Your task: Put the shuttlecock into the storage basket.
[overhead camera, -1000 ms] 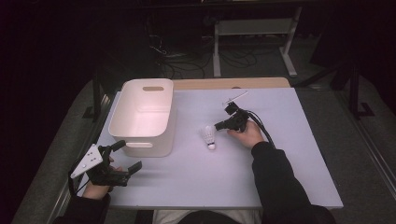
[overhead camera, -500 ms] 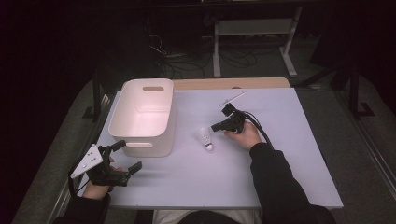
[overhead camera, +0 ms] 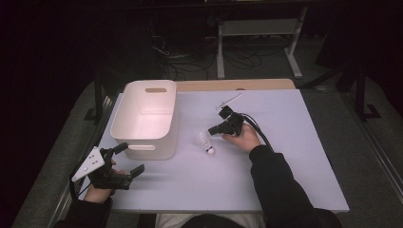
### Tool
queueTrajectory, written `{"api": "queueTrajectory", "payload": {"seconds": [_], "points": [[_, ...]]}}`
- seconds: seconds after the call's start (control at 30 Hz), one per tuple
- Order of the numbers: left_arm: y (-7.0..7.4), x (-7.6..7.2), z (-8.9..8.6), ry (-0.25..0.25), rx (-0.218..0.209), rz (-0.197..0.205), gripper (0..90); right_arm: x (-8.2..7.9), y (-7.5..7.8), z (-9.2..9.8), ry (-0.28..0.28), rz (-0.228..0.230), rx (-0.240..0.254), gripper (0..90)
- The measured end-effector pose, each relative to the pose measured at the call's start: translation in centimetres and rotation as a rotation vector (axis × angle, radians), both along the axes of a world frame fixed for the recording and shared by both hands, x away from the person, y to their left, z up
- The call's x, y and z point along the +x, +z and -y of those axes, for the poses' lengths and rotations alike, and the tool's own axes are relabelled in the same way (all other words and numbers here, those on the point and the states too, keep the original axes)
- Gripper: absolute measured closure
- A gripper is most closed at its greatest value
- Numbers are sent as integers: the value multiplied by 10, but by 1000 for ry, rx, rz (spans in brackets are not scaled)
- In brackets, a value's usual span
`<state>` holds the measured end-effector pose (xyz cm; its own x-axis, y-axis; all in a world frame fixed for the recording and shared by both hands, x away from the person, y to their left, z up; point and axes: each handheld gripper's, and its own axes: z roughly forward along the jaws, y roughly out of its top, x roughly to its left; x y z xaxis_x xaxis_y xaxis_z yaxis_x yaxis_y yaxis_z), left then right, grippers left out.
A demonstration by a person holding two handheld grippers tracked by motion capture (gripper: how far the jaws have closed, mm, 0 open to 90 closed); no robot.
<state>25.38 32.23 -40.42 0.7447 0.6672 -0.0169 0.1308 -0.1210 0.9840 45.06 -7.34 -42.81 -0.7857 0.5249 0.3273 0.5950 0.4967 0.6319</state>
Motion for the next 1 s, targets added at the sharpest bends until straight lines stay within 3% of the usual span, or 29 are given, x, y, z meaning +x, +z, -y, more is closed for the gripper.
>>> {"api": "queueTrajectory", "payload": {"seconds": [0.7, 1.0], "points": [[0, 0, 0, 0, 0, -1, 0, -4, 1, -3, 28, -3, 14, 890], [0, 0, 0, 0, 1, -1, 0, -4, 6, 1, 16, 6, 7, 876]]}}
